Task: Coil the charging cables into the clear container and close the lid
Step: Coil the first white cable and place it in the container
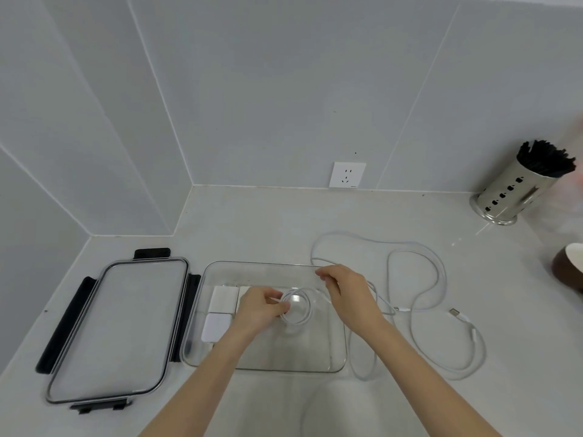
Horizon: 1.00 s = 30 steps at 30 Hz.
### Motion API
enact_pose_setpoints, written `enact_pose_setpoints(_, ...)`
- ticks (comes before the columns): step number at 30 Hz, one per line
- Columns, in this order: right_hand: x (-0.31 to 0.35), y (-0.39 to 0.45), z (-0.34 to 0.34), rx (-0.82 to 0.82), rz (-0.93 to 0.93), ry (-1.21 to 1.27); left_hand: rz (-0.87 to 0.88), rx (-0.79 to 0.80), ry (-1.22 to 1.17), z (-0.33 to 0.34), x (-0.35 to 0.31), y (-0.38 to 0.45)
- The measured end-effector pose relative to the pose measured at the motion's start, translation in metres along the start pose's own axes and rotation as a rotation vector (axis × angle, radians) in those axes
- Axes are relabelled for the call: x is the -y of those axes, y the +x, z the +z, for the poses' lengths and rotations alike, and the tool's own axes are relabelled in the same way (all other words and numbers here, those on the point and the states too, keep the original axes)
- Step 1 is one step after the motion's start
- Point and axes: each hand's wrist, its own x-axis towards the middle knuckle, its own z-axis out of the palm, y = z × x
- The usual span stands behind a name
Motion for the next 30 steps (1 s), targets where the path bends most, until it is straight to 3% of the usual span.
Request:
enact_pose_setpoints(7, -0.006, 0.002, -0.011, -0.022, 0.096, 0.111, -0.007, -0.053, 0.12, 0.013, 0.001, 0.024)
enact_pose_setpoints(10, -0.003, 0.005, -0.013, 0.047, 0.147, 0.137, 0.027, -0.106, 0.254, 0.019, 0.0, 0.03)
enact_pose_setpoints(17, 0.007, 0.009, 0.027, 0.428, 0.304, -0.128, 0.101, -0.146, 0.506, 0.029, 0.003, 0.037)
enact_pose_setpoints(22, 0.006, 0.006, 0.049, 0.45, 0.334, -0.23, 0.17, -0.121, 0.694, 0.032, 0.005, 0.039)
enact_pose_setpoints(30, -0.002, 0.0, 0.07, 0.481, 0.305, -0.365, 0.219, -0.077, 0.748, 0.033, 0.01, 0.04)
